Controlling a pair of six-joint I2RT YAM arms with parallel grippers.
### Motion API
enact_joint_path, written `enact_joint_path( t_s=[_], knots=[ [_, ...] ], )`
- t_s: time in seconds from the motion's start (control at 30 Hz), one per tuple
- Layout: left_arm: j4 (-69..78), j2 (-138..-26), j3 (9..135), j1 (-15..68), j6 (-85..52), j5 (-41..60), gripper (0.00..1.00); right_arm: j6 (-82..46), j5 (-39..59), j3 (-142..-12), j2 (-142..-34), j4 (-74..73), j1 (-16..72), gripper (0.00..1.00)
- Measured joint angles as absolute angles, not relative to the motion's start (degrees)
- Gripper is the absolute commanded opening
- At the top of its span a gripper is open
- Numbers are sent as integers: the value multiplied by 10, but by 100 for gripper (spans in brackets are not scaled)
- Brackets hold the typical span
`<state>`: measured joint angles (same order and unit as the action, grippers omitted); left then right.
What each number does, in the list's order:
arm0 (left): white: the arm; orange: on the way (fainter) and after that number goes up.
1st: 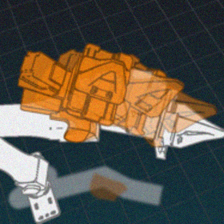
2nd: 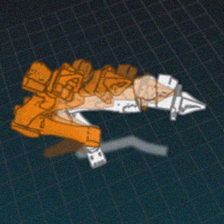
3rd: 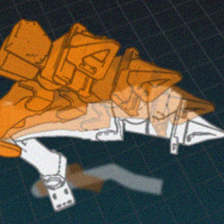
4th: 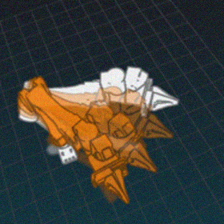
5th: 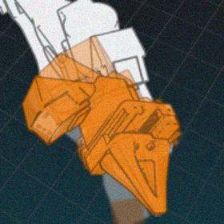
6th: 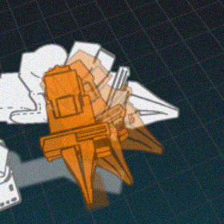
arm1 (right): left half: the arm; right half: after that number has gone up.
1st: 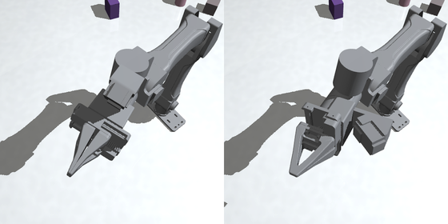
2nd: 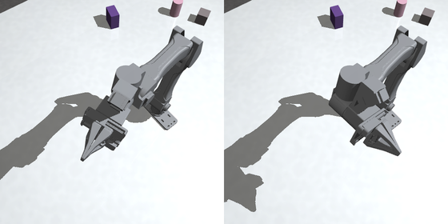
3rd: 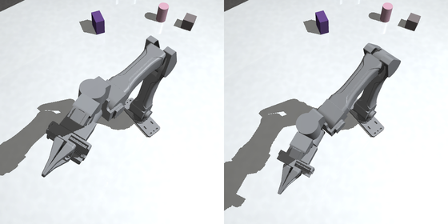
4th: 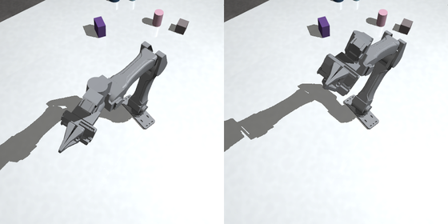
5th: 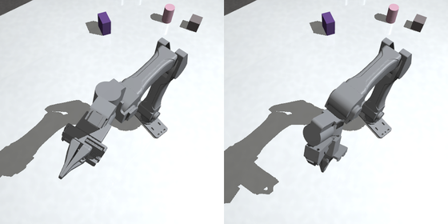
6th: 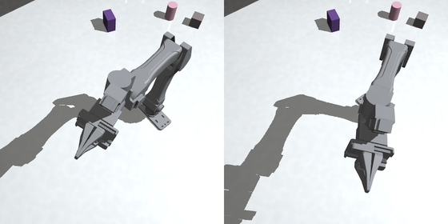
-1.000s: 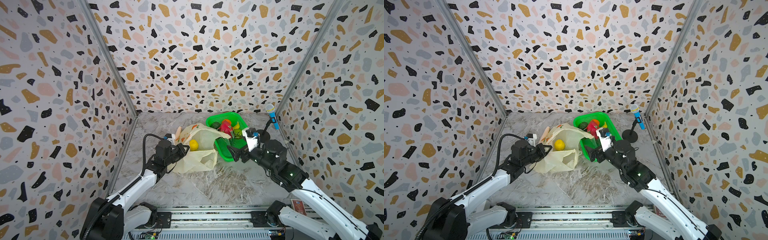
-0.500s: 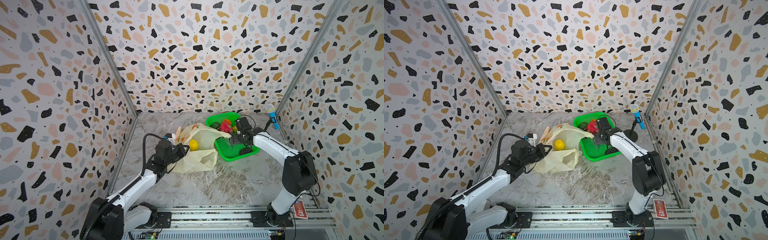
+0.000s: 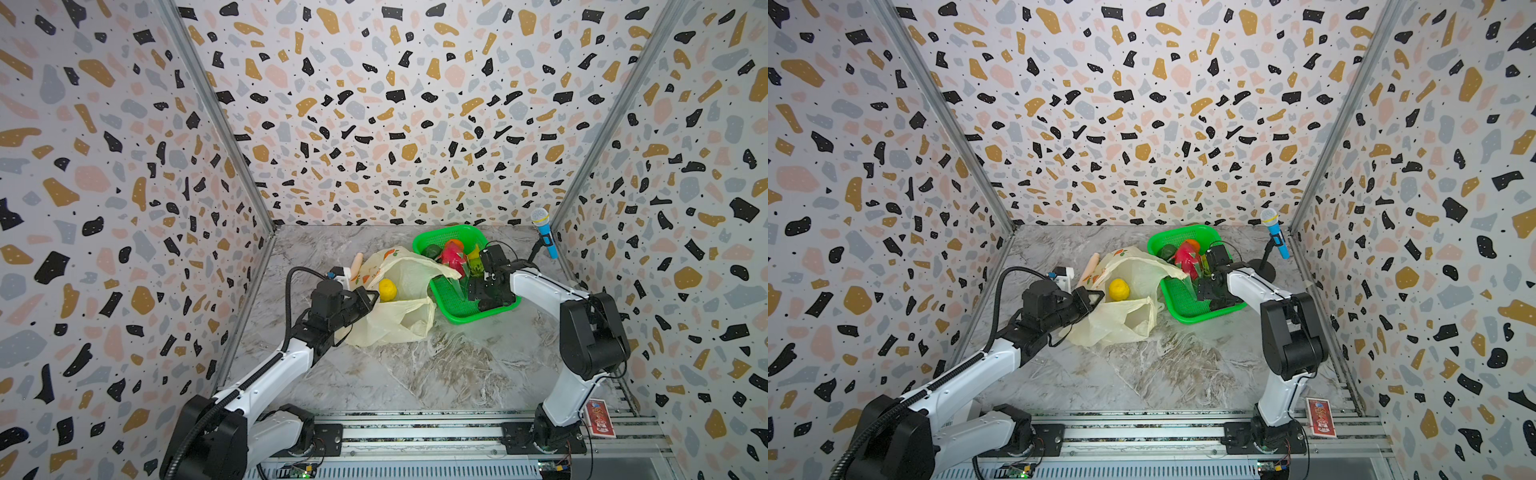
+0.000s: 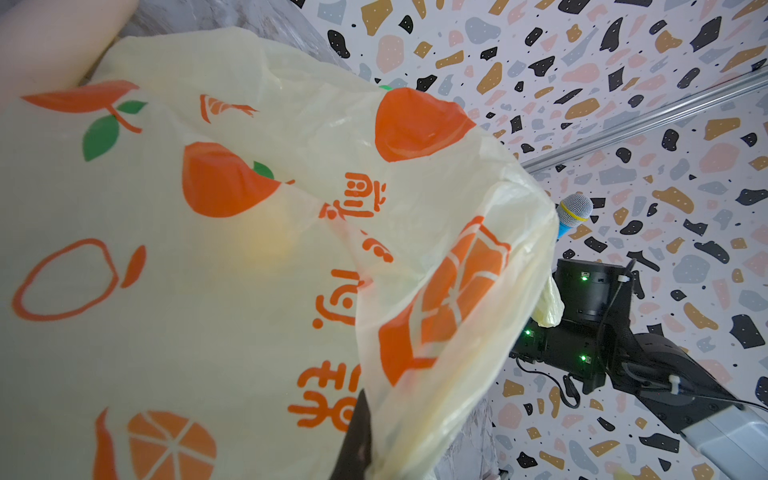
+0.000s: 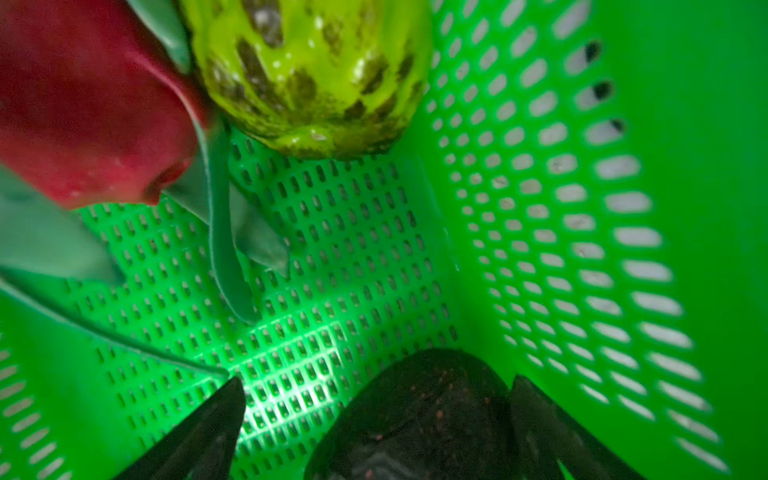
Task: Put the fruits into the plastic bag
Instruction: 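Lower the right gripper into the basket and grasp a dark green avocado, then lift the avocado with the right gripper and carry it over the bag opening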
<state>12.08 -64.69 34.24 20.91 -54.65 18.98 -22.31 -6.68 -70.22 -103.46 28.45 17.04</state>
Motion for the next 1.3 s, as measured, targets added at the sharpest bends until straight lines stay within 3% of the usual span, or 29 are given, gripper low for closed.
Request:
enact_joint_path(
  t_s=[0.3, 0.67, 0.73, 0.8, 0.9, 1.07, 1.3],
  knots=[
    [121, -647, 342, 209, -547, 190, 0, -240, 34, -694, -1061, 244, 188, 88],
    [121, -647, 342, 209, -547, 190, 0, -233, 13, -694, -1061, 267, 249, 89],
    [121, -647, 342, 209, -547, 189, 0, -232, 7, -691, -1061, 268, 249, 79],
    [121, -647, 342, 209, -547, 189, 0, -231, 3, -690, -1061, 263, 249, 59],
    [121, -647, 342, 209, -547, 189, 0, -239, 6, -689, -1060, 248, 246, 44],
    [120, -647, 342, 209, -546, 189, 0, -245, 23, -686, -1038, 251, 230, 38],
    [120, -647, 343, 209, -545, 189, 0, -241, 28, -700, -937, 282, 209, 37]
  ],
)
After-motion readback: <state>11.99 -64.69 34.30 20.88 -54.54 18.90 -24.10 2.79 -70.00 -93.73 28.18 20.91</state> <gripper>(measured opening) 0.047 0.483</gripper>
